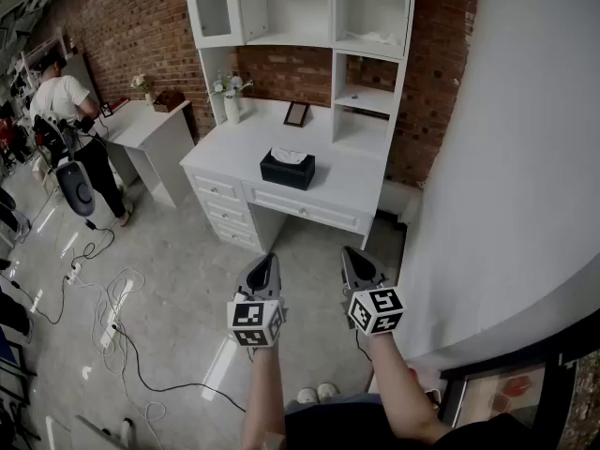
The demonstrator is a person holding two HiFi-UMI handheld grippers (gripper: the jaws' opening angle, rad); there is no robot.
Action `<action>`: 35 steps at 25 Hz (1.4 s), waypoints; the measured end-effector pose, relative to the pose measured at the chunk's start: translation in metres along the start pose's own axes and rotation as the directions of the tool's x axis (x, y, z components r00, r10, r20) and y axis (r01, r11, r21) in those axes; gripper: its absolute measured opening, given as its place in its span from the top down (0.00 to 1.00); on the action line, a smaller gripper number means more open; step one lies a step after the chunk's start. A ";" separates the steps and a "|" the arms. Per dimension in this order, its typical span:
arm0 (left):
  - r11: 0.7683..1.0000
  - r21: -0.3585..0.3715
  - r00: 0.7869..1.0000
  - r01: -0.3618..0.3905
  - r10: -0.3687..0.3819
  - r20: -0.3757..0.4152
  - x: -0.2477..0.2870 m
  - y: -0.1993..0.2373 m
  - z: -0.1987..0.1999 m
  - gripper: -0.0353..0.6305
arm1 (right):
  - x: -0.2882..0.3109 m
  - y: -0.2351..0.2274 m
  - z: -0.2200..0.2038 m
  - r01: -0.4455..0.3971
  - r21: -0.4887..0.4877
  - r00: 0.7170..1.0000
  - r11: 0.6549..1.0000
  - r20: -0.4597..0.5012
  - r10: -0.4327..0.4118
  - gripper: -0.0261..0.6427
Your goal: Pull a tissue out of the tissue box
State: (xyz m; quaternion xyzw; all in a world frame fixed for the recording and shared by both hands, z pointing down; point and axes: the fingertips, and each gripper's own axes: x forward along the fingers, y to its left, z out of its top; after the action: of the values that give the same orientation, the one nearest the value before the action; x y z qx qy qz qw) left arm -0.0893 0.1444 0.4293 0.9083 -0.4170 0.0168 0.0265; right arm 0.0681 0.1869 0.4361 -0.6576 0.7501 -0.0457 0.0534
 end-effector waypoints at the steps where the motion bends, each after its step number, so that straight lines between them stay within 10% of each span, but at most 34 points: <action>1: 1.000 0.000 1.000 0.000 0.000 0.000 0.000 0.000 0.000 0.94 | 0.001 0.000 0.000 -0.001 -0.001 1.000 1.000 0.000 0.001 0.96; 23: 1.000 -0.027 1.000 -0.014 0.013 -0.013 -0.003 0.009 -0.011 0.94 | 0.005 0.005 -0.012 -0.023 0.002 0.999 1.000 -0.030 0.023 0.96; 35: 0.999 -0.032 1.000 0.002 -0.003 -0.028 -0.002 0.015 -0.018 0.94 | 0.011 0.010 -0.022 -0.052 0.022 0.997 0.998 -0.050 0.053 0.62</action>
State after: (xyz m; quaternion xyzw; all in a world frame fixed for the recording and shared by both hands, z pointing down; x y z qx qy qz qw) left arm -0.1024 0.1371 0.4474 0.9079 -0.4159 0.0226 0.0470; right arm 0.0534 0.1770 0.4561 -0.6358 0.7677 -0.0686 0.0421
